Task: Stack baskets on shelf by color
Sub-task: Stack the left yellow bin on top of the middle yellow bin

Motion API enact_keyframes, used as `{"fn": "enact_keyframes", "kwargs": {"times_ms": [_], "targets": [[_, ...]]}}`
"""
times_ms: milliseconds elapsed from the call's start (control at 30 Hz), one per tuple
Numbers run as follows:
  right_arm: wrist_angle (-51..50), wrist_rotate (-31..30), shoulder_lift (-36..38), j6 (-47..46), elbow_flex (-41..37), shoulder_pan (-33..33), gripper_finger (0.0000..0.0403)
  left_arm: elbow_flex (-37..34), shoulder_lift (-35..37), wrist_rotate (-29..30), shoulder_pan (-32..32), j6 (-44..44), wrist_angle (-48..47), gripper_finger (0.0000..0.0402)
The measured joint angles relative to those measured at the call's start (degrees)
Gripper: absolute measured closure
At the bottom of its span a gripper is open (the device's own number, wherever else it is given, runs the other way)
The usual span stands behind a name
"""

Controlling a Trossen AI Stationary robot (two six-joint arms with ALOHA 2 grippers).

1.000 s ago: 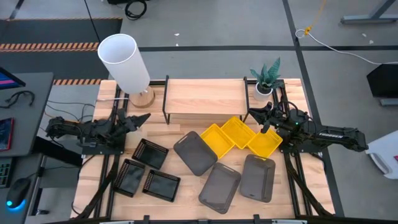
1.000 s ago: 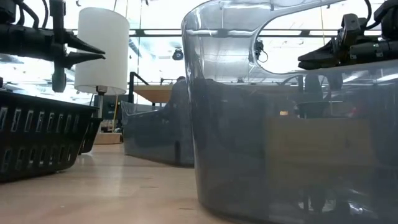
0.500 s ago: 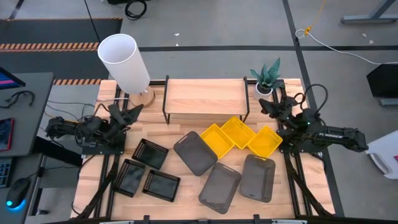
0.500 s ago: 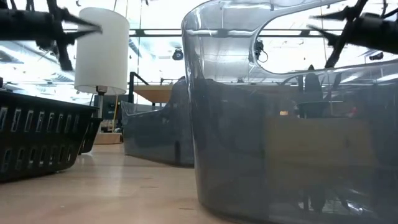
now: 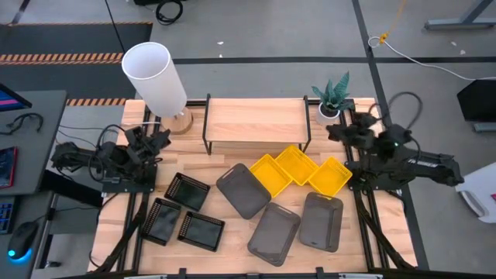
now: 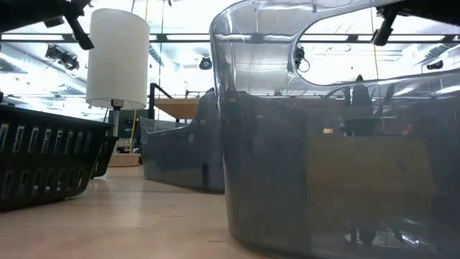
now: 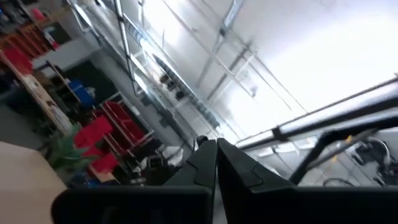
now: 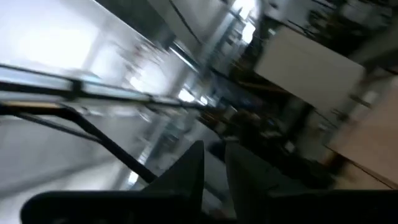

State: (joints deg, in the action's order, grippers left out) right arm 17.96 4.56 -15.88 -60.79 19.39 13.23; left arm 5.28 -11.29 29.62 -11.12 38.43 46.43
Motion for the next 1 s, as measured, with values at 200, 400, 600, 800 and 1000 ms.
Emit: {"fn": "enact_keyframes", "kwargs": {"times_ms": [200, 400, 600, 800, 1000], "targets": [[-14.3, 3.9, -12.0, 6.4, 10.7, -1.3, 0.0334, 5.9, -4.7, -1.4, 0.0, -0.6, -5.4, 0.0385], [-20.7, 8.1, -24.2, 11.4, 16.2, -4.5, 0.0335, 11.8, -7.3, -1.1, 0.0, -1.6, -13.2, 0.0374], [-26.3, 9.1, -35.5, 14.3, 19.8, -10.5, 0.0336, 17.4, -7.5, -0.2, 0.0, -1.6, -21.3, 0.0356], [-38.9, 10.0, -45.5, 19.6, 27.3, -16.3, 0.0352, 23.7, -7.5, 1.9, 0.0, -1.6, -33.9, 0.0336], [-51.1, 6.1, -53.4, 29.1, 36.0, -20.3, 0.0363, 27.6, -7.9, 2.9, 0.0, -1.6, -40.1, 0.0306]]}}
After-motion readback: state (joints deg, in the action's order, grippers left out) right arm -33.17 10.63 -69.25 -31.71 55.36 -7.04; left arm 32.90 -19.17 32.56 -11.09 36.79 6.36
